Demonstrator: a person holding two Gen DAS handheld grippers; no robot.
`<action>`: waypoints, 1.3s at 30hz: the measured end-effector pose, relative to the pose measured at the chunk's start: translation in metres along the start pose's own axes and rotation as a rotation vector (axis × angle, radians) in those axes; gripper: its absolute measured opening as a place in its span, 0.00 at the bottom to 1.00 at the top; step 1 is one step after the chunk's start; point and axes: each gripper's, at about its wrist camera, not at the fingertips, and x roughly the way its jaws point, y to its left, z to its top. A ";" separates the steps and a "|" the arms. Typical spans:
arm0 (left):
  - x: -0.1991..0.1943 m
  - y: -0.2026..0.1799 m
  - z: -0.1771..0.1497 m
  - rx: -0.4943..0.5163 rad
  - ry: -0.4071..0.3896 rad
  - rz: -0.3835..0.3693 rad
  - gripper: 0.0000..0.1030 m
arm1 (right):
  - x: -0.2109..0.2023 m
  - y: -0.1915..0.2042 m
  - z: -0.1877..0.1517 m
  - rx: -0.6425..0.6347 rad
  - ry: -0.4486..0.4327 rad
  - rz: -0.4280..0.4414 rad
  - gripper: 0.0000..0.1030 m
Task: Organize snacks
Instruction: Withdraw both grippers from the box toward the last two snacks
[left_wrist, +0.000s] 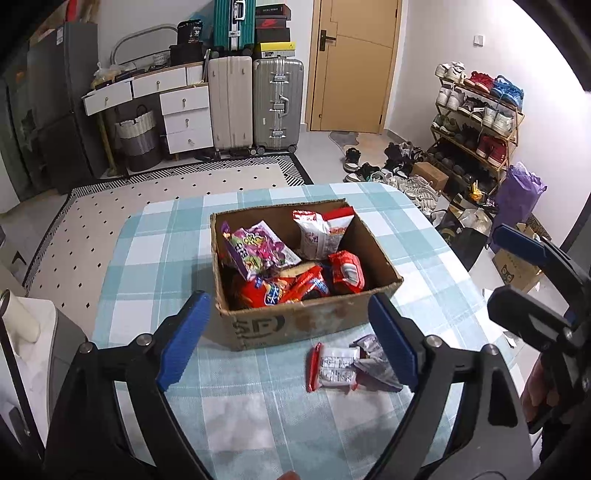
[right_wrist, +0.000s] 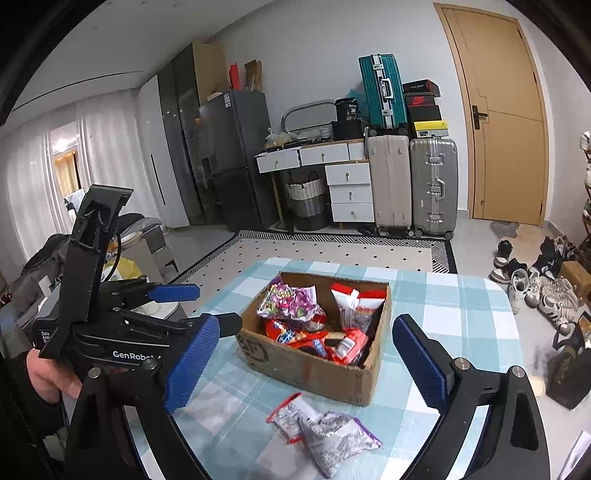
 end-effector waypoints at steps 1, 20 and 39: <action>-0.001 -0.001 -0.003 -0.004 -0.003 -0.003 0.85 | -0.002 0.000 -0.003 0.000 -0.001 -0.003 0.94; 0.038 0.003 -0.065 -0.044 0.074 -0.041 0.99 | -0.012 -0.010 -0.062 0.073 0.005 -0.008 0.96; 0.081 0.031 -0.112 -0.125 0.155 -0.039 0.99 | 0.049 -0.036 -0.123 0.162 0.181 0.002 0.96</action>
